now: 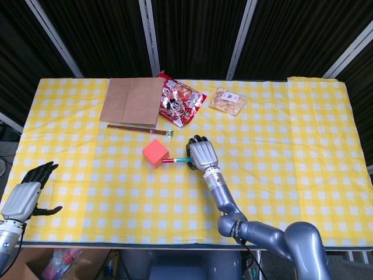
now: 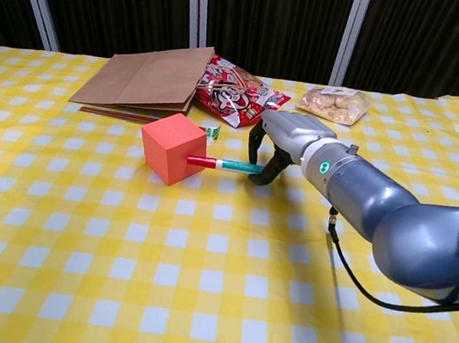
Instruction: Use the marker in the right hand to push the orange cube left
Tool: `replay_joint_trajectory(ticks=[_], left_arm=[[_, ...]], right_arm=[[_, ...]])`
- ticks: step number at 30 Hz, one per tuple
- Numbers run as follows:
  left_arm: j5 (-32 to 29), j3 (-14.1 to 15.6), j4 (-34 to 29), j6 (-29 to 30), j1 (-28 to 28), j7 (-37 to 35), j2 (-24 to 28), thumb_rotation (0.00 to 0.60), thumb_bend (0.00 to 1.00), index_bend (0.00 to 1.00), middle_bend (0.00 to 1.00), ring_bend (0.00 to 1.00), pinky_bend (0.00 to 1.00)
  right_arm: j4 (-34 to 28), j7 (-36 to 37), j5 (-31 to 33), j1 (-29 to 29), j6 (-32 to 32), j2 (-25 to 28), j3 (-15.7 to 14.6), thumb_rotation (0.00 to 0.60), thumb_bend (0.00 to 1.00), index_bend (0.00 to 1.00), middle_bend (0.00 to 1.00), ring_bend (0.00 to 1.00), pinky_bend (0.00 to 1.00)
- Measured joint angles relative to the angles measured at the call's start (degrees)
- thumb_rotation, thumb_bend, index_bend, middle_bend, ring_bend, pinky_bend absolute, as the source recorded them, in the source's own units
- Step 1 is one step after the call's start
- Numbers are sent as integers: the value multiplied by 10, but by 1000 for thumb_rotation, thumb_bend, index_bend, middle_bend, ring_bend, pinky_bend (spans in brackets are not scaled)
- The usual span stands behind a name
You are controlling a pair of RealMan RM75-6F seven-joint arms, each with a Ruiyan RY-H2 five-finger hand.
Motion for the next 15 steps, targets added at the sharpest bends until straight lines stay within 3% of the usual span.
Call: replay_joint_trajectory(ticks=[15], left_arm=[[1,1,-2,-1,0,0,1,600,34,0,0,0,43]], right_arm=[[-14,-24,17,-25,10,22,-10,600,555,695,318,180,228]])
